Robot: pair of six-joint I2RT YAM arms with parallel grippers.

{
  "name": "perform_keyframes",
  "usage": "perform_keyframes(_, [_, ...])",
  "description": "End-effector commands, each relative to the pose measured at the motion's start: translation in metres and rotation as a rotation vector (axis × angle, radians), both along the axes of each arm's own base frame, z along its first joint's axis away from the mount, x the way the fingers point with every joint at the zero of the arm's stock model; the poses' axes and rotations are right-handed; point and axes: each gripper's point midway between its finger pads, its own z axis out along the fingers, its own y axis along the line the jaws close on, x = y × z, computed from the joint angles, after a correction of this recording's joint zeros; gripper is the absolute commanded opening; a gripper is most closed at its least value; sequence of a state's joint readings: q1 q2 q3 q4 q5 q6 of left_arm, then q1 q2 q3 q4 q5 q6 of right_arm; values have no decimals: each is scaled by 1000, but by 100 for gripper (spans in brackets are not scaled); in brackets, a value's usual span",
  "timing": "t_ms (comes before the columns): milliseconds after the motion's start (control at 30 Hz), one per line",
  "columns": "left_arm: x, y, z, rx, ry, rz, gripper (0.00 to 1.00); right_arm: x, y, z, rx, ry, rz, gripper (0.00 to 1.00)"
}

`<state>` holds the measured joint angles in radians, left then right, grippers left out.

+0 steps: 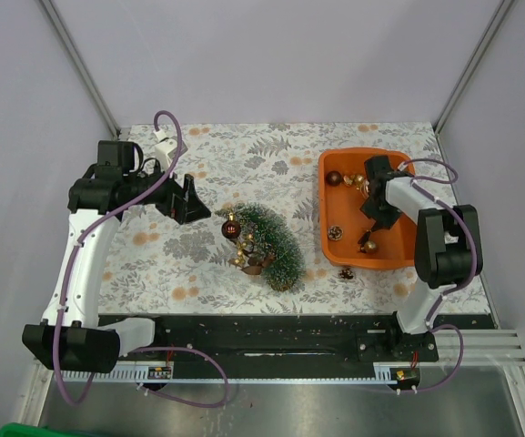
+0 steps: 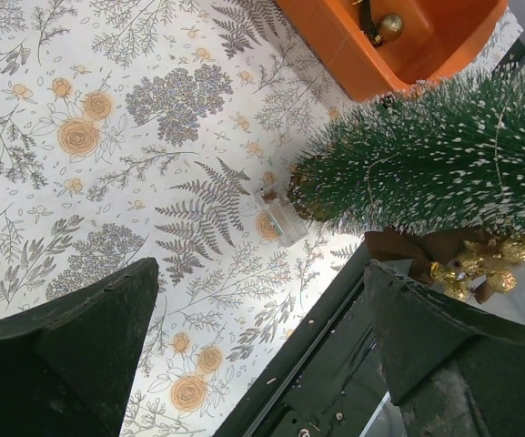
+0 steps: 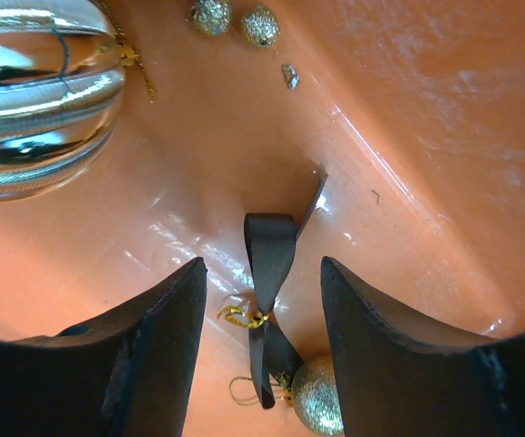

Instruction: Decorate the small christmas tree

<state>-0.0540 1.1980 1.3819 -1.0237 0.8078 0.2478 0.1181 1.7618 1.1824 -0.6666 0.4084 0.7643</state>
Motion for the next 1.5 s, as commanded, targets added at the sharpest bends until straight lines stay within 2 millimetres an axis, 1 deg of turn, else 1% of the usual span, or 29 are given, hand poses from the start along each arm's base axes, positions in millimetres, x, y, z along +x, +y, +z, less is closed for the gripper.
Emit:
perform_keyframes(0, [5,2,18,1,-73,-3,99,9,-10,-7,-63,-7,-36,61])
perform_keyframes(133, [3,3,22,1,-83,-3,99,4,-18,-18,-81,25,-49,60])
perform_keyframes(267, [3,4,24,0,-87,-3,99,4,-21,-23,-82,24,-52,49])
perform_keyframes(333, [2,3,24,-3,-85,-5,99,3,-22,-26,-79,27,-57,40])
perform_keyframes(400, [3,3,25,-4,-86,-4,99,3,-21,-25,-64,14,-57,28])
perform_keyframes(467, [2,3,25,-5,-83,-4,99,4,-18,-15,-43,-26,-58,14])
perform_keyframes(500, [2,3,25,-7,-83,-4,99,4,-16,-6,-31,-51,-55,10])
perform_keyframes(533, [2,3,25,-6,-82,-3,99,7,-13,6,-16,-93,-50,6])
perform_keyframes(600, [2,3,24,-5,-80,-2,99,9,-10,34,12,-165,-42,3])
perform_keyframes(733, [2,4,23,-3,-82,-1,99,12,3,102,84,-340,10,0])
perform_keyframes(800, [1,4,23,-4,-81,-2,99,11,10,142,125,-447,41,0])
perform_keyframes(867, [1,3,23,-5,-80,-3,99,6,16,173,158,-514,69,0])
perform_keyframes(1033, [0,3,25,-9,-87,-1,99,-12,41,244,230,-657,205,0])
perform_keyframes(1133, [-1,3,26,-9,-91,0,99,-21,66,286,287,-737,333,0])
perform_keyframes(1167, [-2,3,26,-11,-90,-1,99,-24,78,298,313,-759,385,1])
perform_keyframes(1200, [-2,3,26,-13,-87,1,99,-28,87,317,323,-794,430,1])
perform_keyframes(1233, [-3,3,26,-15,-85,1,99,-32,100,332,344,-828,489,1])
perform_keyframes(1267, [-4,2,27,-18,-88,-1,99,-38,115,346,379,-852,554,2])
perform_keyframes(1333, [-6,2,28,-22,-87,-1,99,-50,140,372,433,-909,657,2])
perform_keyframes(1400, [-8,2,28,-21,-89,2,99,-63,159,396,482,-962,733,3])
perform_keyframes(1467, [-10,3,28,-19,-94,5,99,-77,174,419,548,-1031,795,3])
